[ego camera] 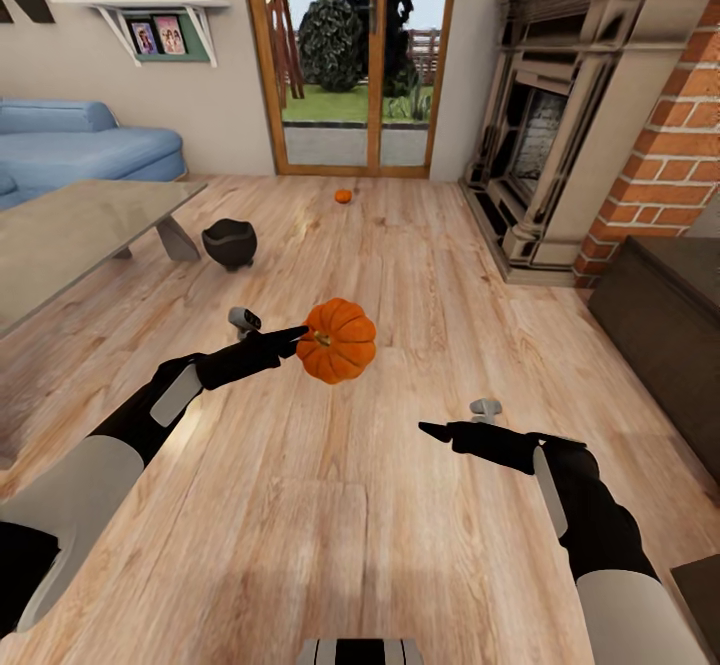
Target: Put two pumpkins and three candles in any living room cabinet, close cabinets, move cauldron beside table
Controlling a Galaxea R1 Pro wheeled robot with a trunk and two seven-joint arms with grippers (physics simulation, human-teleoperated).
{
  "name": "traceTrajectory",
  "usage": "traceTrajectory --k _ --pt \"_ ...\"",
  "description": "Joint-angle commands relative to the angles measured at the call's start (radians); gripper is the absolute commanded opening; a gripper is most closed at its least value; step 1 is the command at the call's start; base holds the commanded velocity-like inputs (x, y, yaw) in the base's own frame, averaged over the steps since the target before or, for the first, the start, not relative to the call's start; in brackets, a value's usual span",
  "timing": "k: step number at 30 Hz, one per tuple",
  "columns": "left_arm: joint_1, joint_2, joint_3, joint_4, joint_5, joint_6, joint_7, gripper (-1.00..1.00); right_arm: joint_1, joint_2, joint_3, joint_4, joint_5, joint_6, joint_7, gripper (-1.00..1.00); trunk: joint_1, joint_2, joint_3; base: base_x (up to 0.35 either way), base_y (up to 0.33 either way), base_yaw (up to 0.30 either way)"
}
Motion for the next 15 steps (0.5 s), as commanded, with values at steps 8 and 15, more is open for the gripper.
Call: traceTrajectory --k 8,15 --pt "0.001 -0.022 0.0 0.0 -0.002 -0.003 0.003 -1.0 0.0 0.0 0.005 0.0 0.0 0.0 0.0 1.0 -0.004 0.002 0.031 0.0 0.0 0.0" --pt "0.001 -0.025 0.0 0.0 -0.003 -0.003 0.004 -1.0 0.0 0.0 0.016 0.0 0.0 0.0 0.0 1.0 -0.007 0.004 0.058 0.0 0.0 0.0"
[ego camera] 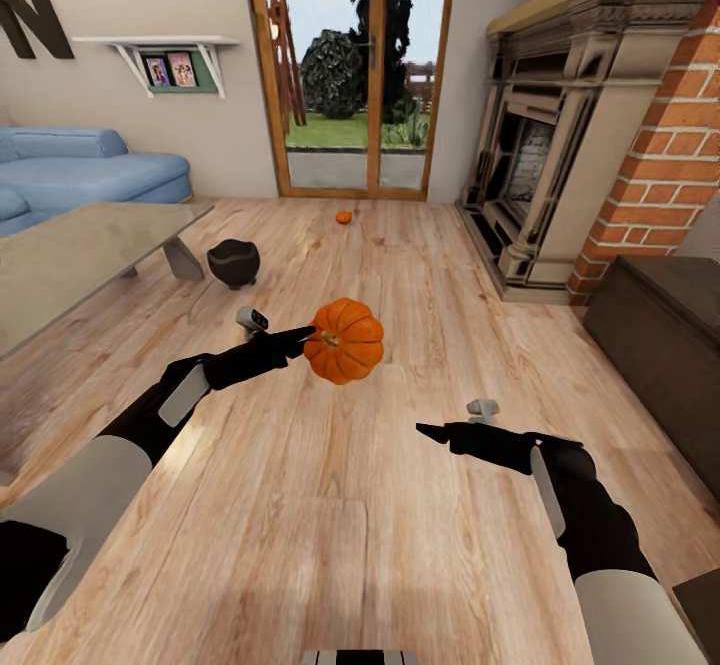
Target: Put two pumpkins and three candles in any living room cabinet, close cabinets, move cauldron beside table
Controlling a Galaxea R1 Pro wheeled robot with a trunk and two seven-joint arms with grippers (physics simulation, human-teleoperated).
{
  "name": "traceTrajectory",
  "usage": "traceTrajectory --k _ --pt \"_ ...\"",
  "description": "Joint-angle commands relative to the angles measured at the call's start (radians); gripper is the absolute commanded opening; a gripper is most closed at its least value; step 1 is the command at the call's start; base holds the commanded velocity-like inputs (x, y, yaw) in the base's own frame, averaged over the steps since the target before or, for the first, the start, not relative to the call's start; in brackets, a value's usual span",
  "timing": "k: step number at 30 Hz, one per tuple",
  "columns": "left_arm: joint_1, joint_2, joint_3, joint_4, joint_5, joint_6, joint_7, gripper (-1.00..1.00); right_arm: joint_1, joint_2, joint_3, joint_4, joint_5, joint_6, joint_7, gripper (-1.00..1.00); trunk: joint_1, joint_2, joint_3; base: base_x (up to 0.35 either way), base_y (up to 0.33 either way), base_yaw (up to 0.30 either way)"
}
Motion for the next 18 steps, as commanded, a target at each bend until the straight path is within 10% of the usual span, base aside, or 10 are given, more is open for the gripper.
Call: traceTrajectory --k 1,18 --pt "0.0 0.0 0.0 0.0 -0.001 -0.001 0.001 -1.0 0.0 0.0 0.0 0.0 0.0 0.0 0.0 1.0 0.0 0.0 0.004 0.0 0.0 0.0" --pt "0.0 -0.012 0.0 0.002 -0.002 -0.001 0.002 -1.0 0.0 0.0 0.001 0.0 0.0 0.0 0.0 1.0 -0.062 0.112 0.058 0.0 0.0 0.0"
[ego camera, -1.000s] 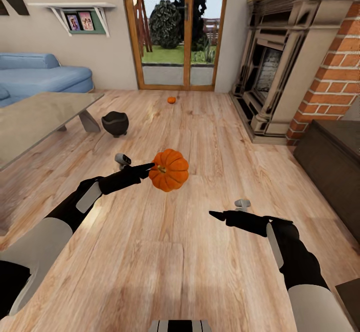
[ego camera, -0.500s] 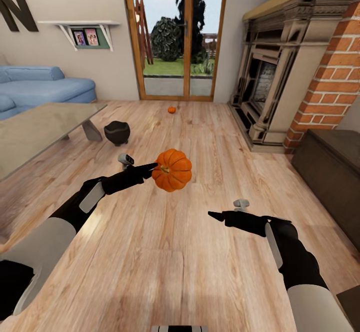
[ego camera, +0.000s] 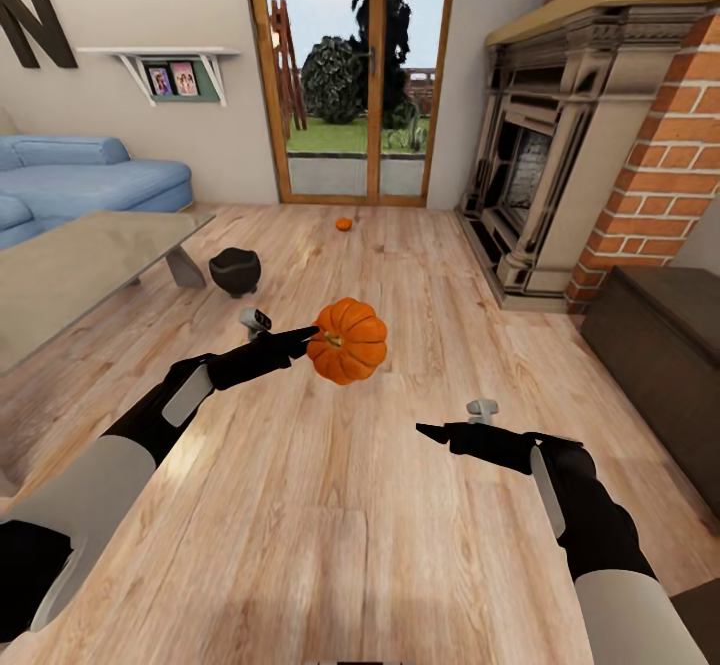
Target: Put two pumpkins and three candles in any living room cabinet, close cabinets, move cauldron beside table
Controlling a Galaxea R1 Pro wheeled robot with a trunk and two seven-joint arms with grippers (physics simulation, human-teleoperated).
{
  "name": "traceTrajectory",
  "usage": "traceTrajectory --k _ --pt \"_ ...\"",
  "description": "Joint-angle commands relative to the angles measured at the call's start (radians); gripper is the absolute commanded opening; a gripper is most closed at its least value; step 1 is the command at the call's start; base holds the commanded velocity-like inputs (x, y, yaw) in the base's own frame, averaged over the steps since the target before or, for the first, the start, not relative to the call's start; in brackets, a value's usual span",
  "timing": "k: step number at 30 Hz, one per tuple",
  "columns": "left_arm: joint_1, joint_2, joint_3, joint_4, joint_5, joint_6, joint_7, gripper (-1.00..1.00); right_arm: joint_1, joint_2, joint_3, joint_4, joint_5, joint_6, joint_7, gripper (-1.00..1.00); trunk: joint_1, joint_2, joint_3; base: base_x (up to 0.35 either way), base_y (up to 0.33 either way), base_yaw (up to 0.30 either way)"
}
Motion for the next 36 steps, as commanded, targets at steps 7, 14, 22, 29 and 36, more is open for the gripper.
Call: traceTrajectory --k 7,14,22,29,36 --pt "0.0 -0.001 0.0 0.001 -0.001 -0.001 0.001 -1.0 0.0 0.0 0.001 -0.003 0.003 0.001 0.001 1.0 -0.027 0.049 0.022 0.0 0.0 0.0" --pt "0.0 0.0 0.001 0.002 -0.002 -0.001 0.001 -1.0 0.0 0.0 0.0 -0.002 0.003 0.0 0.001 1.0 -0.054 0.098 0.044 0.0 0.0 0.0" --pt "0.0 0.0 0.001 0.004 -0.001 -0.002 0.002 -1.0 0.0 0.0 0.0 -0.002 0.002 0.0 0.002 1.0 -0.084 0.154 0.069 -0.001 0.0 0.0" --pt "0.0 -0.001 0.001 0.003 -0.001 -0.002 0.002 -1.0 0.0 0.0 0.0 -0.002 0.003 0.0 0.001 1.0 -0.111 0.203 0.091 -0.228 0.0 0.0" --pt "0.0 -0.001 0.001 0.003 -0.001 -0.004 0.002 -1.0 0.0 0.0 0.0 -0.002 0.003 0.0 0.001 1.0 -0.138 0.252 0.113 -0.331 0.0 0.0"
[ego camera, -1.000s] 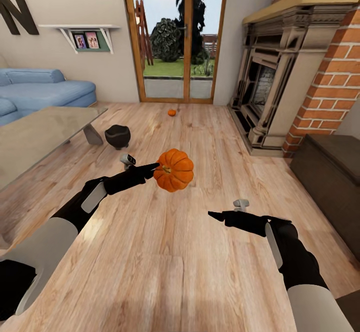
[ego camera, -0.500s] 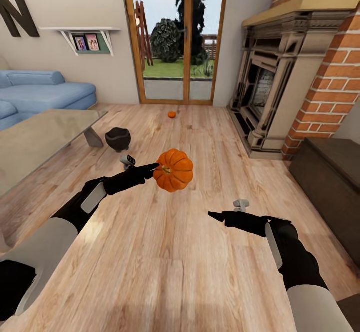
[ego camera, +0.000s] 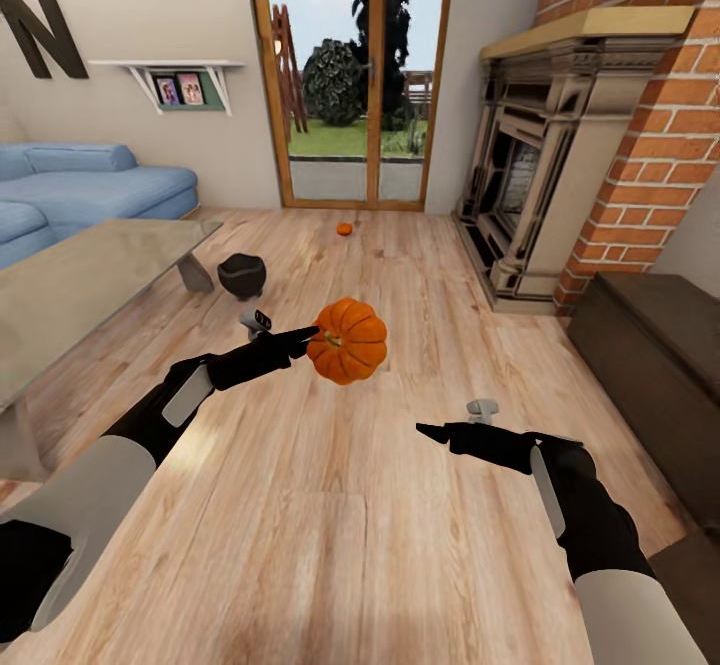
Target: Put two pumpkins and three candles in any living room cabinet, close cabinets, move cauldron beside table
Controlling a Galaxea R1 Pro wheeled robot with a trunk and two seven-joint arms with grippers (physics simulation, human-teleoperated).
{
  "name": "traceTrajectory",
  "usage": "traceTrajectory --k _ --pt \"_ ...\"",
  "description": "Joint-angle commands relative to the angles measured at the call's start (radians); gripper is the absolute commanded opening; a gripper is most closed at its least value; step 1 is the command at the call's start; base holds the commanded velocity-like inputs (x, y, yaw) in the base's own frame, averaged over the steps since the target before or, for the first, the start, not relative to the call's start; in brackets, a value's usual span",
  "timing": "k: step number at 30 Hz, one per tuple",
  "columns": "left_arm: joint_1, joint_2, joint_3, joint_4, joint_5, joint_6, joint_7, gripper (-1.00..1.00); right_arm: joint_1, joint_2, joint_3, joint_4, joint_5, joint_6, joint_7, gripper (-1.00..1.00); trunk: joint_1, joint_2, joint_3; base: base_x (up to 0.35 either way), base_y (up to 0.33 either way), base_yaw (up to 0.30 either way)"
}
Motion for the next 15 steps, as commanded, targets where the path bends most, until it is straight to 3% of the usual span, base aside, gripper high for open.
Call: traceTrajectory --k 1,4,10,15 --pt "0.0 0.0 0.0 -0.001 0.001 0.0 0.0 -1.0 0.0 0.0 0.0 0.0 0.0 0.0 0.0 1.0 -0.004 0.007 0.003 -0.331 0.0 0.0" --pt "0.001 0.0 0.0 -0.001 0.001 -0.001 0.0 -1.0 0.0 0.0 0.0 0.0 0.0 0.0 0.0 1.0 -0.015 0.028 0.013 -0.199 0.0 0.0" --pt "0.001 0.0 0.0 -0.002 0.001 -0.002 0.0 -1.0 0.0 0.0 0.0 0.0 -0.001 0.0 -0.001 1.0 -0.038 0.07 0.031 -0.025 0.0 0.0" --pt "0.005 0.002 0.0 0.007 0.005 -0.011 -0.009 -1.0 0.0 0.0 0.0 0.0 -0.001 0.0 0.001 1.0 -0.038 0.07 0.031 0.0 0.0 0.0"
